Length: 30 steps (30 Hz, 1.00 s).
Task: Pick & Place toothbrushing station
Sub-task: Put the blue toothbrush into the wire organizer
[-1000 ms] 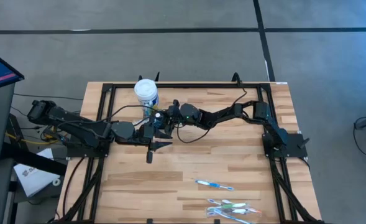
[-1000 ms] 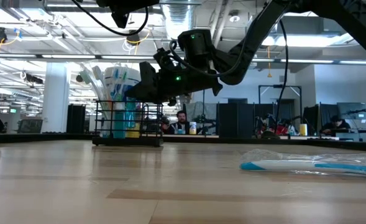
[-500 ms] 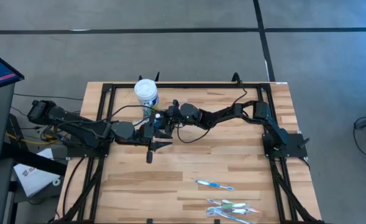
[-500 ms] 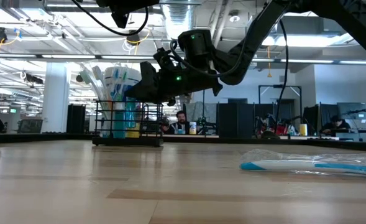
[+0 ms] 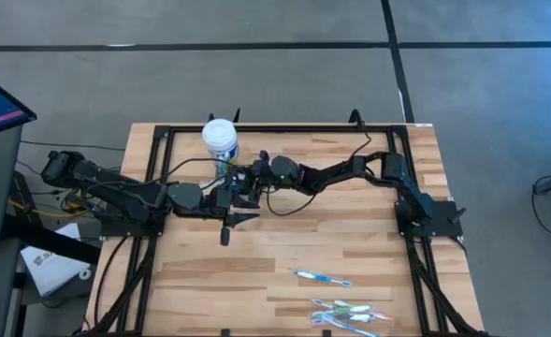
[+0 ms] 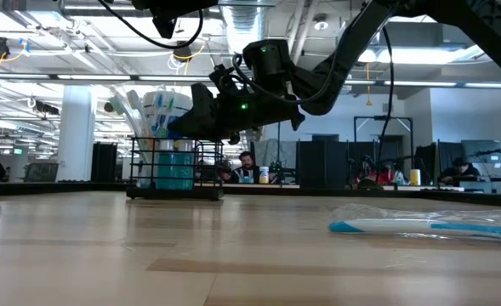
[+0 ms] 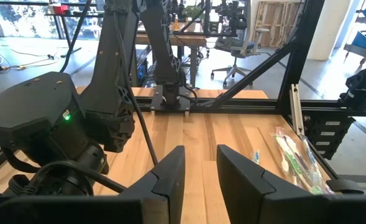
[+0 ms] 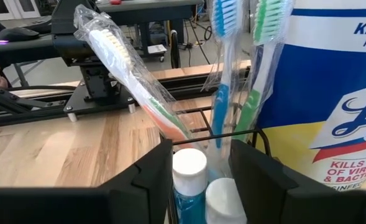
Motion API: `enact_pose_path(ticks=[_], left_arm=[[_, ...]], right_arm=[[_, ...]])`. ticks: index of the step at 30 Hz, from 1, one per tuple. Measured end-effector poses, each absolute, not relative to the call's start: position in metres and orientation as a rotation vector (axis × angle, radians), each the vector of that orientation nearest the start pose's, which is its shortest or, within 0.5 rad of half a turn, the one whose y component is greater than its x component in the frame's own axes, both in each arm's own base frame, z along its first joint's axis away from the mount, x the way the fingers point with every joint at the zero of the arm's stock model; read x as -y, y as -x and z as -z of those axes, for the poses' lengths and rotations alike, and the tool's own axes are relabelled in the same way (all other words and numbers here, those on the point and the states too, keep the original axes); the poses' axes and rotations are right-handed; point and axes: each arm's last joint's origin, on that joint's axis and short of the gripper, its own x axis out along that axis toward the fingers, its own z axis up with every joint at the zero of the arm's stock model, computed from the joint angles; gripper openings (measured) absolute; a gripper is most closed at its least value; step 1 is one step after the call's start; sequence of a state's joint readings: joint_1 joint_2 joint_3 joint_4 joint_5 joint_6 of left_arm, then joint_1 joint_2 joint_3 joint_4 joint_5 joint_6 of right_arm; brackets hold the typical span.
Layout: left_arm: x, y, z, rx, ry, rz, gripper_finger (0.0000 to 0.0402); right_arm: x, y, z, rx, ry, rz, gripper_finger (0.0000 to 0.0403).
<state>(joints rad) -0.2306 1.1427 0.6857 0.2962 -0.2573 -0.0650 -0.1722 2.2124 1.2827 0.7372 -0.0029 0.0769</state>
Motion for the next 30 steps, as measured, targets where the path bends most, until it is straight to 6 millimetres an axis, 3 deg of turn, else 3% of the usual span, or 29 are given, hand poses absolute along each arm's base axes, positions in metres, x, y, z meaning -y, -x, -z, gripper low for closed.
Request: enact_pose_path(ticks=[8,20,30], left_arm=[[0.05,-0.246,-0.274,-0.155,0.026,-0.032,0.0087],[0.05,-0.246,-0.274,-0.155,0.026,-0.032,0.0087],[0.05,-0.246,-0.274,-0.155,0.026,-0.032,0.0087]], right_arm=[[0.082,-0.458,-0.143,-0.197,-0.092,0.182,0.0138],[0.082,-0.453,-0.17,-0.199,-0.037,0.181,0.0134],[0.071,-0.442,-0.179,-0.379,-0.048,0.16,0.0127]])
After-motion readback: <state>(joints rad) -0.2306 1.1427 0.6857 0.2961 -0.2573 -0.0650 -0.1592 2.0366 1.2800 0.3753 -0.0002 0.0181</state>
